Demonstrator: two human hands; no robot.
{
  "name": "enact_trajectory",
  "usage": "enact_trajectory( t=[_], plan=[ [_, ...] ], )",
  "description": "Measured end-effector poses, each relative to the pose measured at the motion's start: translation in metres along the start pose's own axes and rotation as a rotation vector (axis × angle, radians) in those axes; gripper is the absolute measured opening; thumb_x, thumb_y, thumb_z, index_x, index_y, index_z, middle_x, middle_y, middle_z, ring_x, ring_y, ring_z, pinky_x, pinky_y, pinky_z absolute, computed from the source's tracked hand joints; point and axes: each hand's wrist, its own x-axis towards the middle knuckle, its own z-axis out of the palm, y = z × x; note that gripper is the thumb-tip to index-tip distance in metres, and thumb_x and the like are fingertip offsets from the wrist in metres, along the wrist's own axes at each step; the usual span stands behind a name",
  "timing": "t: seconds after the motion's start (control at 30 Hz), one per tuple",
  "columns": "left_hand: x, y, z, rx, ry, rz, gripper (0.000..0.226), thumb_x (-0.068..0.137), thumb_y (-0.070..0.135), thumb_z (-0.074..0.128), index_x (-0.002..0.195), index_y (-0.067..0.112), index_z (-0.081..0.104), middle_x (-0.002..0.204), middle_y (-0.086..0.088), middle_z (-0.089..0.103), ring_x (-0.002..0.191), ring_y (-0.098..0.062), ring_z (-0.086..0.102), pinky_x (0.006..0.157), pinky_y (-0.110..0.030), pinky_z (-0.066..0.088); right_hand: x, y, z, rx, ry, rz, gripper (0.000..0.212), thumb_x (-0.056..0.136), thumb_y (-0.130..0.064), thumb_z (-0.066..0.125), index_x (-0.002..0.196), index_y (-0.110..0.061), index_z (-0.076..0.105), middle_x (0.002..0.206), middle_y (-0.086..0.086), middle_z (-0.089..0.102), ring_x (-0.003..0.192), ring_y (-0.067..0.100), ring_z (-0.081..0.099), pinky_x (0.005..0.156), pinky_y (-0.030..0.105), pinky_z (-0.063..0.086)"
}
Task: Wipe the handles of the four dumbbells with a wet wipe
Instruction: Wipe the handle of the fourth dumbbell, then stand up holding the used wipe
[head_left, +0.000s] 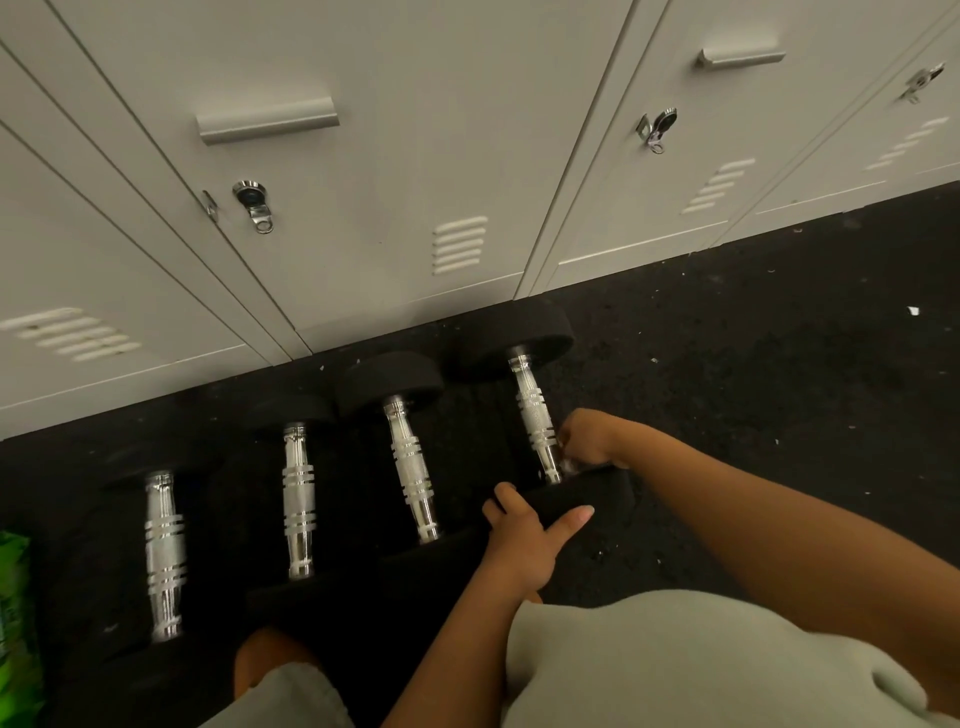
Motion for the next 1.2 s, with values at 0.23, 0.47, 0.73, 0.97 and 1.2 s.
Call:
enact_trajectory(
  t=[0.23,0.47,0.73,0.97,1.2],
  plan=[
    [-0.001,0.0,0.0,-0.004,-0.003,0.008,0.092,0.078,0.052,0.068,0.142,0.022,0.009,0.149,-0.008,0.014,0.132,-0.029,0.036,0.098,-0.038,0.048,0.007,0.005,0.0,0.01,0.045,-0.025,0.028,0.091,-0.012,0.054,0.116,-0.002,0.061,0.111,0.013,0.061,0.094,0.019,0.053,0.081,0.028,0.043],
    [-0.001,0.0,-0.001,-0.026,-0.023,0.005,0.095,0.077,0.053,0.069,0.143,0.022,0.009,0.149,-0.008,0.013,0.132,-0.03,0.036,0.1,-0.04,0.047,0.015,-0.011,-0.027,0.246,0.273,-0.075,0.023,0.089,-0.004,0.053,0.107,0.003,0.065,0.102,0.016,0.064,0.099,0.029,0.062,0.084,0.037,0.055],
    [-0.002,0.0,-0.002,-0.009,-0.046,0.013,0.099,0.077,0.055,0.067,0.146,0.021,0.006,0.151,-0.008,0.011,0.133,-0.03,0.035,0.101,-0.039,0.047,0.016,-0.028,-0.042,0.154,0.343,-0.072,0.022,0.088,-0.008,0.056,0.108,0.0,0.063,0.102,0.014,0.061,0.09,0.022,0.059,0.066,0.025,0.048],
    [-0.006,0.007,-0.008,0.005,-0.06,-0.003,0.095,0.08,0.054,0.066,0.146,0.013,0.011,0.15,-0.007,0.011,0.135,-0.029,0.032,0.103,-0.037,0.039,0.003,-0.015,-0.012,0.35,0.536,-0.168,0.026,0.092,-0.005,0.05,0.112,-0.012,0.066,0.106,0.013,0.067,0.088,0.022,0.064,0.078,0.029,0.054],
    [-0.048,0.062,-0.056,-0.359,0.236,0.341,0.063,0.089,0.018,0.064,0.143,0.017,0.032,0.151,-0.003,0.031,0.135,-0.019,0.039,0.101,-0.026,0.037,-0.093,-0.026,-0.035,0.784,0.551,-0.567,0.02,0.089,-0.011,0.059,0.109,-0.013,0.062,0.098,0.002,0.07,0.093,0.012,0.065,0.08,0.021,0.052]
  ],
)
